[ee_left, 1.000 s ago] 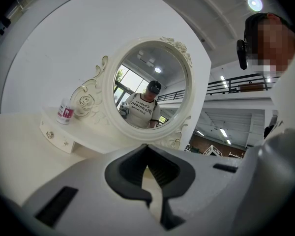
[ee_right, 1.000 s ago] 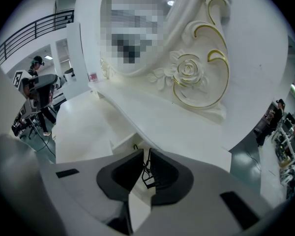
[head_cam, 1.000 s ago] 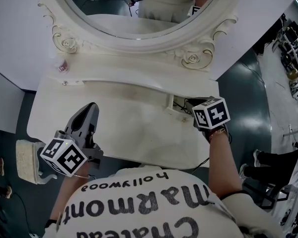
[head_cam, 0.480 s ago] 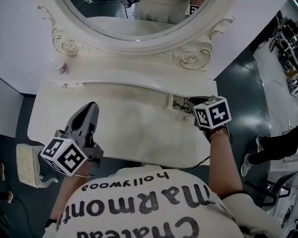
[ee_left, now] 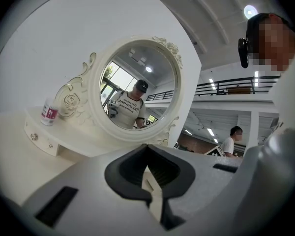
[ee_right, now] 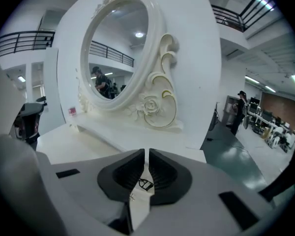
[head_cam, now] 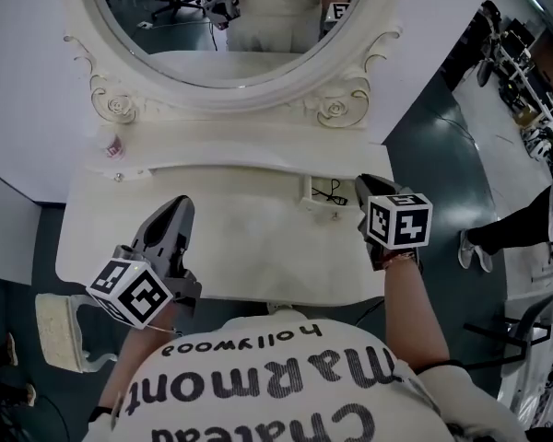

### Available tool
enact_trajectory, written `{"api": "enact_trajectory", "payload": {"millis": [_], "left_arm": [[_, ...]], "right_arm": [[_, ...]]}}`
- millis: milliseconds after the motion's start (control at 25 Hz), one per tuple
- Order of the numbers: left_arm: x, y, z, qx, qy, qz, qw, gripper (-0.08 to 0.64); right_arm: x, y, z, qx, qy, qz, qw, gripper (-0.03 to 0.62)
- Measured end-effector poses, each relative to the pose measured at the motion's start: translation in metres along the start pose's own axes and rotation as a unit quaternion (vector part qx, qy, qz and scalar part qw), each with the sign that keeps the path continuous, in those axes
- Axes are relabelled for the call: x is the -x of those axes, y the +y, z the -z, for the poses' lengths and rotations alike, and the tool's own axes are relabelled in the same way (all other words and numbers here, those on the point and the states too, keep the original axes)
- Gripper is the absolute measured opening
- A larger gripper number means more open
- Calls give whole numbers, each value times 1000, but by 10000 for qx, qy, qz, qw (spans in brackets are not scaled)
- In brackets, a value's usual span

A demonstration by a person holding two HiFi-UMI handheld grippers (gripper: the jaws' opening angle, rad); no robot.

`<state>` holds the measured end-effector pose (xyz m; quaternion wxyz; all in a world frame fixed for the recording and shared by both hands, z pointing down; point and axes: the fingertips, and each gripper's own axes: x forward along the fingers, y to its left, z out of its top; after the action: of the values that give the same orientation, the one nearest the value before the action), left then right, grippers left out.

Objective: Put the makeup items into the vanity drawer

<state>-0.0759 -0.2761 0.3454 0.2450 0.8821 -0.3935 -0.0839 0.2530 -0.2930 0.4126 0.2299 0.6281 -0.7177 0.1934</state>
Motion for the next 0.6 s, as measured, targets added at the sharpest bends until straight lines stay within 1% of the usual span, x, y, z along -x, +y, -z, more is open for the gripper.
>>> {"api": "enact_trajectory", "payload": {"millis": [120, 200, 320, 440, 600], "left_arm": [[-3, -11, 5, -40, 87, 198, 9998, 8], [-4, -19, 10, -79, 171, 358, 9992, 8], [-6, -29, 17, -124, 292, 588, 9978, 8], [-5, -39, 25, -222, 421, 828, 9954, 8], [4, -48, 39, -221, 587, 1007, 9929, 8]], "right_arm": [[17, 2, 1, -606, -441, 30, 9972, 44], [28, 6, 5, -1026, -697, 17, 9923, 43], [44, 16, 12, -1503, -1041, 41, 9831, 43], [58, 32, 19, -1791, -1323, -10, 9749, 37], [74, 58, 27, -2015, -1541, -170, 9671, 32]]}}
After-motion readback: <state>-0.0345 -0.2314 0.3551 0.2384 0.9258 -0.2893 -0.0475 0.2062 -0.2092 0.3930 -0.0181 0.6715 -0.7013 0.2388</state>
